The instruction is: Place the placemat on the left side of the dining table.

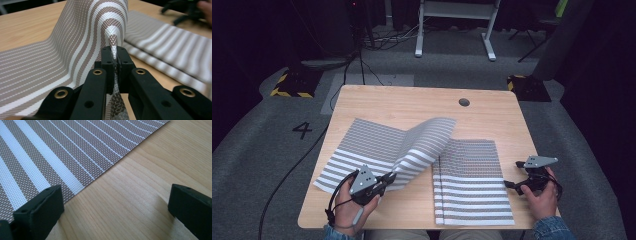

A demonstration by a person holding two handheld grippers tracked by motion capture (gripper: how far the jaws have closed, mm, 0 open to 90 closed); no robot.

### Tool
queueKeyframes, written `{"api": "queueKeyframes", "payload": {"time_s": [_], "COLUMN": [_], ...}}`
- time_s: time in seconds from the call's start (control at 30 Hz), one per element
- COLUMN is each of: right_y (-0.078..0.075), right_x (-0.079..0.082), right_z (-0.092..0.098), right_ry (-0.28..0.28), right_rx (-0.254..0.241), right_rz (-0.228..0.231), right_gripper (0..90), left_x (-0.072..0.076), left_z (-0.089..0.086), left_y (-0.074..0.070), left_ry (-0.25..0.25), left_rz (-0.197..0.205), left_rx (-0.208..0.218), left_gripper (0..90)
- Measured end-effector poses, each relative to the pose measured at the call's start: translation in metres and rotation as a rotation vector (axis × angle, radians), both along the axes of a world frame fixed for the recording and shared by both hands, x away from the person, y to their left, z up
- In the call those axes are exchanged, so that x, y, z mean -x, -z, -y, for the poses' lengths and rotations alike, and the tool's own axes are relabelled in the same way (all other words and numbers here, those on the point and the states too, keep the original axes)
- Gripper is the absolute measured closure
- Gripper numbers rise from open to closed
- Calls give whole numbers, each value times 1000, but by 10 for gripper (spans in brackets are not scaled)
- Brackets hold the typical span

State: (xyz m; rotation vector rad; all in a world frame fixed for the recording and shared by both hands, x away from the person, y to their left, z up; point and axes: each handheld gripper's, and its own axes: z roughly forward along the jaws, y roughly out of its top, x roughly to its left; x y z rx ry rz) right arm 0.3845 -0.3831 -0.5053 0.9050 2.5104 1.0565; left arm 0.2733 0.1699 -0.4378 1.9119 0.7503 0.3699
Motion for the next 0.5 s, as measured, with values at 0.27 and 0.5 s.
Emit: {"api": "queueKeyframes", "payload": {"time_s": [0.27,0.5], "right_y": [0,0], "right_x": [0,0], "right_z": [0,0], "right_ry": [0,0], "right_rx": [-1,1], "right_rz": [0,-2], "right_gripper": [4,4], "left_x": [22,13], "left_z": [-25,-55], "left_y": [-12,-3], "left_ry": [141,-340], "left_rz": [-173,-213], "left_rx": [19,-49], "left_gripper": [406,394]}}
